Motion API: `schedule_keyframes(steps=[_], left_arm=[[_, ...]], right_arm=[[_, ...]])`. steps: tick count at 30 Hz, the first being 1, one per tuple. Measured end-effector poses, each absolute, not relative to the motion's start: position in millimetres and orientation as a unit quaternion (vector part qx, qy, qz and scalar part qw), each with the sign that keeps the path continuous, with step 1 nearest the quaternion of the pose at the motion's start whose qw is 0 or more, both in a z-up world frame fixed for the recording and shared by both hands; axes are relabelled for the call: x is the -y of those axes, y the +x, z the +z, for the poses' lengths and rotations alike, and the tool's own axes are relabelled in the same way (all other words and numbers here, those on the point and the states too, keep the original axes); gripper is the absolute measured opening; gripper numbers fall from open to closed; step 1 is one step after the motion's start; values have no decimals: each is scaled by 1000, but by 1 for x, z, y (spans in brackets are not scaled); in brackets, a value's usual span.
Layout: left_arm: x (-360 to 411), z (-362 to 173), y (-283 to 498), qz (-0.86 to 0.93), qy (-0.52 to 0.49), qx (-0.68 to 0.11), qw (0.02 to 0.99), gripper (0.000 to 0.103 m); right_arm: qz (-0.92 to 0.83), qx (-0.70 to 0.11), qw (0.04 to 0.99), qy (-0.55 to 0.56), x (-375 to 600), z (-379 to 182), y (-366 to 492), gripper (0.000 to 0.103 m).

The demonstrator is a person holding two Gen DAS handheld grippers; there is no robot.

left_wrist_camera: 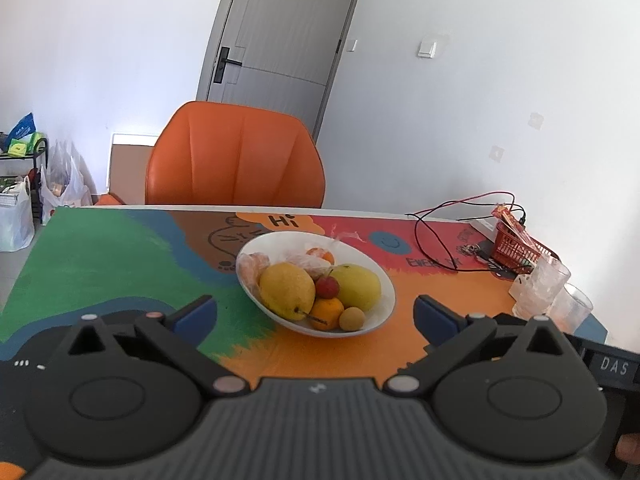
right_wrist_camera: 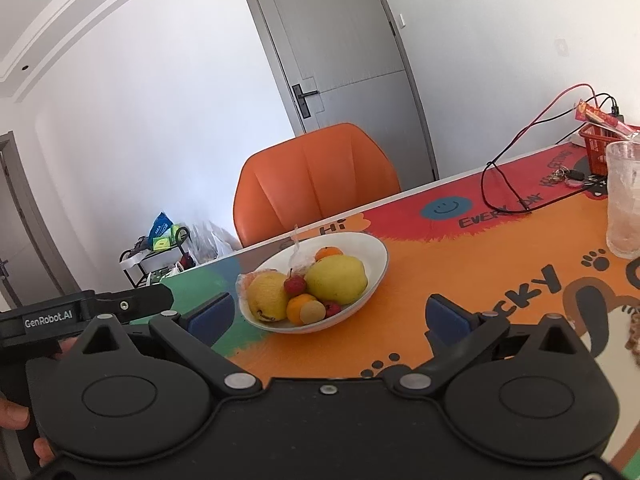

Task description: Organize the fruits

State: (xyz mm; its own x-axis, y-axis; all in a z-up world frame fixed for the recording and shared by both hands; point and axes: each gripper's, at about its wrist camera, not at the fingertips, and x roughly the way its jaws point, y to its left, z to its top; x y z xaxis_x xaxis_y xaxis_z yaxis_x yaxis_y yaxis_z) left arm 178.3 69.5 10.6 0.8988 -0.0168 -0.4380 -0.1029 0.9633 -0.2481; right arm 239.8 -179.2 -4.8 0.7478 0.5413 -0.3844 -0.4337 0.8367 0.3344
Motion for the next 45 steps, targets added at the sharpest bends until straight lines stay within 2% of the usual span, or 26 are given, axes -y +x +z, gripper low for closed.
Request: schedule_keyframes(steps=[45], left_arm=[[-27, 47, 50, 33, -67, -269, 960, 103]], right_arm=[[283, -248, 924, 65, 223, 48, 116, 103]])
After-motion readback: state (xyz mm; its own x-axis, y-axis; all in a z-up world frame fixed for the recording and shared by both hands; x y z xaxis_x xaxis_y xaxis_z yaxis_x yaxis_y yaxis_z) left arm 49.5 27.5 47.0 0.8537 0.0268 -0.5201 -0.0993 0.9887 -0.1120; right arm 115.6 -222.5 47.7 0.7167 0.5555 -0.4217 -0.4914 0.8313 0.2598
